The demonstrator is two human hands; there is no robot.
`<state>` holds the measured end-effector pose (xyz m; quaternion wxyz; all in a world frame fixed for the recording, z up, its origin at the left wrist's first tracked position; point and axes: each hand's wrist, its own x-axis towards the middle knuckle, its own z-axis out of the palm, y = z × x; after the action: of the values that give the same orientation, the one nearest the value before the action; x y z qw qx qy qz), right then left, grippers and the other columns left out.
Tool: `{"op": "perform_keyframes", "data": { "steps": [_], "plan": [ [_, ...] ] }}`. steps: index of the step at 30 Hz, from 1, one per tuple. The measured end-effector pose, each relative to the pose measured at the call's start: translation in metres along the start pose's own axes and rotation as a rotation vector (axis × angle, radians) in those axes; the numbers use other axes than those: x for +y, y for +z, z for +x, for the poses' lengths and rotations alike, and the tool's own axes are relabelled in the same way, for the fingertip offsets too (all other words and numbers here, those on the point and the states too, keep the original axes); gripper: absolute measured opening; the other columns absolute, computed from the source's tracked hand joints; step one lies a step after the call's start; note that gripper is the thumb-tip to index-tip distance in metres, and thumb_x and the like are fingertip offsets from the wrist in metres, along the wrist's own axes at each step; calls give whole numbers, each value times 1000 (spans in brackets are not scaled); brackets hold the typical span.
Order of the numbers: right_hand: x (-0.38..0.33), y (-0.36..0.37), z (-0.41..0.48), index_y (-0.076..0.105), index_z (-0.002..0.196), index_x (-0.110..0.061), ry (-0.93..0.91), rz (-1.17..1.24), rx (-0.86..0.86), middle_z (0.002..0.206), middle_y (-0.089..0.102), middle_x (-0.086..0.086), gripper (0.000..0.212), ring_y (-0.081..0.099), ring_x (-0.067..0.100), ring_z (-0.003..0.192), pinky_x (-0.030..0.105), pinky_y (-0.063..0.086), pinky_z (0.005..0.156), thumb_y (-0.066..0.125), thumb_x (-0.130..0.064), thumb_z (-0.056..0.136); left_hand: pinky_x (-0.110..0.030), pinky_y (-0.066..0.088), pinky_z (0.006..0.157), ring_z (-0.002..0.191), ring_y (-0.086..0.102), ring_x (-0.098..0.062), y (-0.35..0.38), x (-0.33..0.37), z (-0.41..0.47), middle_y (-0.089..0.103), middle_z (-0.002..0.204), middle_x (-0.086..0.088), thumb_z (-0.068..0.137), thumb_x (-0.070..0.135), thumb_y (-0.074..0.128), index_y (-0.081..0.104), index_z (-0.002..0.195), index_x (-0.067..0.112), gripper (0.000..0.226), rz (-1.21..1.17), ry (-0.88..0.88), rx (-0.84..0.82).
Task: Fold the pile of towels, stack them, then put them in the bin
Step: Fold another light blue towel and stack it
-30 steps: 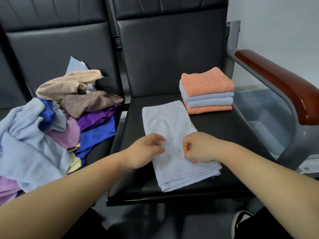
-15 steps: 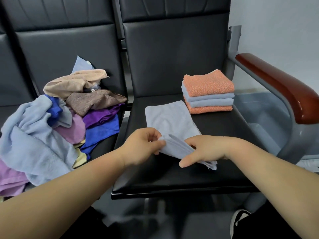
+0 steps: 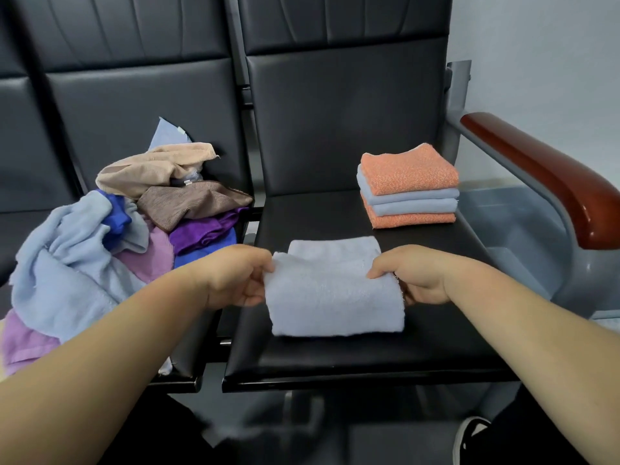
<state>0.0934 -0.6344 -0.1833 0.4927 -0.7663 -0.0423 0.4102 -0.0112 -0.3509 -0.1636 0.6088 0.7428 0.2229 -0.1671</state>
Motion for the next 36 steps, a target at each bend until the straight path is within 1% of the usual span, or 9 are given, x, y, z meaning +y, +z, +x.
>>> {"op": "perform_keyframes", "data": {
  "steps": [5,10,12,14,18,23,29,34,36],
  "plan": [
    [-12,2,15,69,100,-12,-63,-8,186,98,78,8,11,69,18,77,32,50,66,67,-20,94,-28,48,66,75,59,-23,-4,0,27,63,86,-8,91,13,53,60,92,15,7,-17,18,149],
    [-19,2,41,69,106,6,-217,-111,449,101,73,16,30,69,29,89,38,51,75,66,-21,93,-32,44,67,55,48,-20,4,7,62,51,61,-5,93,8,55,54,77,12,17,-50,120,275],
    [-17,0,54,65,84,1,-242,-151,506,83,66,10,23,64,24,76,34,46,67,66,-20,93,-27,42,56,56,49,-22,9,6,80,54,66,-10,92,7,55,57,80,8,13,-2,131,334],
    [-14,-2,66,56,71,-12,-247,-252,565,73,58,0,26,55,18,68,32,40,61,66,-22,94,-26,43,52,59,54,-21,12,2,99,61,71,-7,91,13,58,60,80,11,12,170,159,420],
    [-5,-6,81,61,88,-19,-187,-501,658,91,64,-3,21,60,16,79,33,45,62,64,-39,96,-32,45,63,78,59,-18,18,-10,116,63,85,2,95,32,55,55,87,18,16,611,234,558],
    [-15,-6,69,53,89,-20,111,-696,465,92,59,-4,47,60,15,80,31,47,67,53,-67,92,-31,39,59,77,59,-17,20,-5,111,63,88,1,93,48,55,54,87,17,31,812,79,422],
    [-10,14,70,52,112,-19,-77,-687,378,101,62,-1,26,61,15,84,31,48,68,52,-42,99,-28,42,59,74,54,-19,27,-5,109,61,94,-7,95,20,59,57,94,7,14,329,97,345],
    [-16,2,62,43,147,-17,-252,-349,480,131,58,0,51,59,19,111,33,47,84,52,-42,104,-38,49,72,83,57,-20,30,14,96,59,96,-6,101,30,53,53,96,14,17,33,297,365],
    [-27,-14,56,45,143,-18,-312,-322,554,122,60,-1,48,60,16,102,31,46,74,51,-45,104,-33,48,72,84,56,-17,35,34,91,59,96,-1,103,30,51,52,97,16,15,40,386,413]
  ]
}}
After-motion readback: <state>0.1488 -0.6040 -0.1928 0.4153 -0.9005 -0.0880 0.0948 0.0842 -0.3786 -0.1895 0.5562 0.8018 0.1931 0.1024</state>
